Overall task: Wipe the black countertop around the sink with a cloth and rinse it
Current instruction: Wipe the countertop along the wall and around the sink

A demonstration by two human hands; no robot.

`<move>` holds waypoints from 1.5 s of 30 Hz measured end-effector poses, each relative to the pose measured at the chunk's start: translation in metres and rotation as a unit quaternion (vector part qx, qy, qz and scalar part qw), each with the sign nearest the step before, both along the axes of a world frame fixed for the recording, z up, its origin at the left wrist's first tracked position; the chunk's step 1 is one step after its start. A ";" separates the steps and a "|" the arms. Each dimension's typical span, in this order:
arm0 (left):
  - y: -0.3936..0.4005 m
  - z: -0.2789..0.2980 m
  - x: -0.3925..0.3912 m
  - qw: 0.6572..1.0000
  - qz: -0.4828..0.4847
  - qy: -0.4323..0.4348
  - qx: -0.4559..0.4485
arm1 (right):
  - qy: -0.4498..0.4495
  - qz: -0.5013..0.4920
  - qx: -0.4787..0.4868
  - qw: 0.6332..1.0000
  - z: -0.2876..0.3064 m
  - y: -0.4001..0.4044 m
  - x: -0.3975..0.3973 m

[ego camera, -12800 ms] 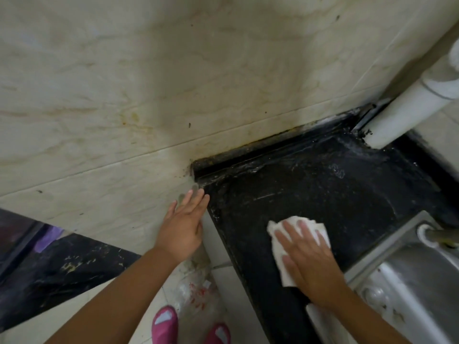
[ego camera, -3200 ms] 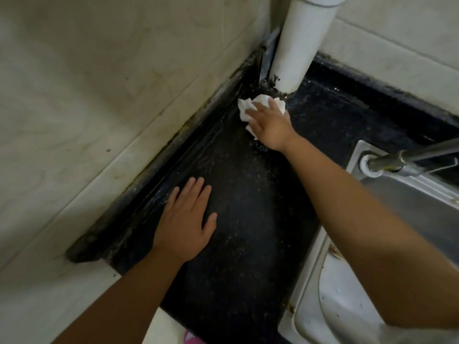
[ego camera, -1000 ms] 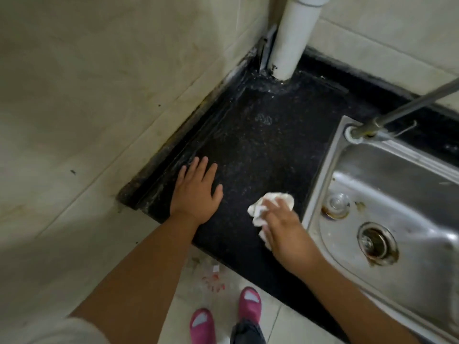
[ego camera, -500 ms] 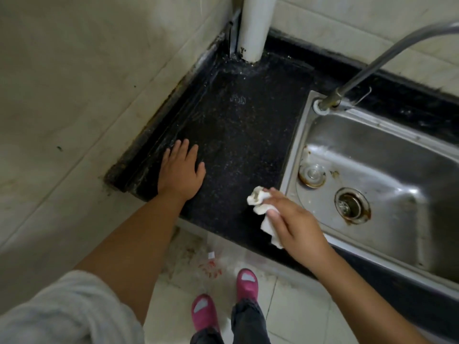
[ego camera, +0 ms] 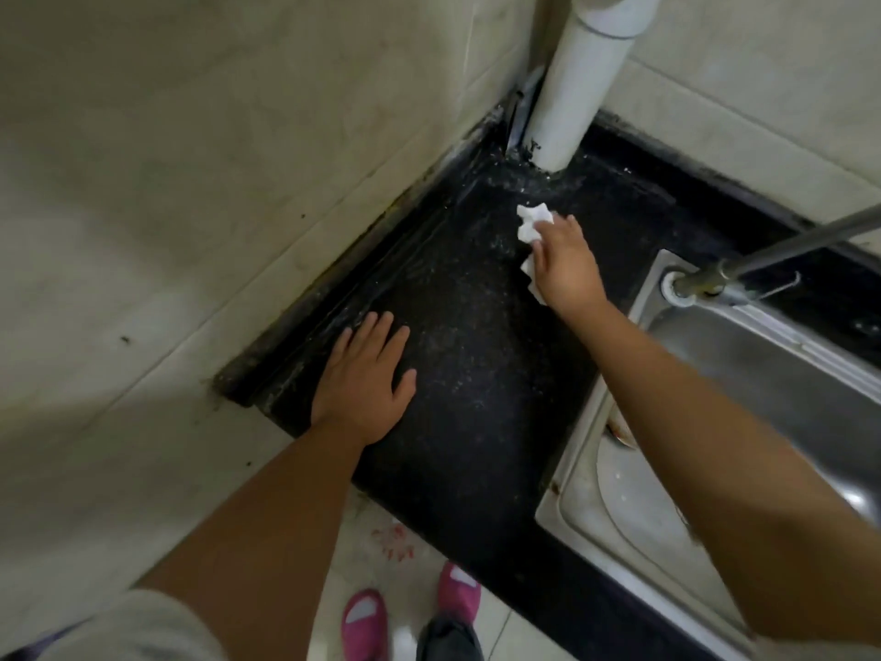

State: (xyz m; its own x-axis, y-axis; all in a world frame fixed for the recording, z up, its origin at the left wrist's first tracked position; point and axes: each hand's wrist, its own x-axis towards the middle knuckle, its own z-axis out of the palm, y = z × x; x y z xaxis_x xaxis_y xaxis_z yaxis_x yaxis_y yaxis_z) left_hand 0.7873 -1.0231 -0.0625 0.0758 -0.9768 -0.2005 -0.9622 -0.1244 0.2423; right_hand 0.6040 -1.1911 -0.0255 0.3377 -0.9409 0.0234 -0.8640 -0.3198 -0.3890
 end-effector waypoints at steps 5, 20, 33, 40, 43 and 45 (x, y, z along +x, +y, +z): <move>-0.003 0.000 0.000 1.000 0.000 0.007 0.009 | 0.061 0.001 0.008 0.998 -0.011 -0.079 0.038; -0.002 -0.002 0.000 1.000 -0.004 0.006 -0.013 | 0.201 0.029 0.095 0.975 -0.013 -0.015 -0.010; 0.028 0.015 -0.016 0.999 -0.018 -0.041 -0.021 | 0.189 0.103 0.237 0.948 0.003 0.267 -0.001; 0.107 0.018 -0.034 0.994 -0.092 0.033 -0.058 | 0.063 0.060 0.196 0.977 0.026 0.357 -0.080; 0.107 0.028 -0.054 0.992 -0.110 0.035 -0.044 | 0.024 -0.048 0.074 0.996 0.031 0.372 -0.118; 0.101 0.037 -0.077 0.989 -0.138 0.039 -0.048 | -0.009 -0.119 0.014 0.993 0.032 0.367 -0.144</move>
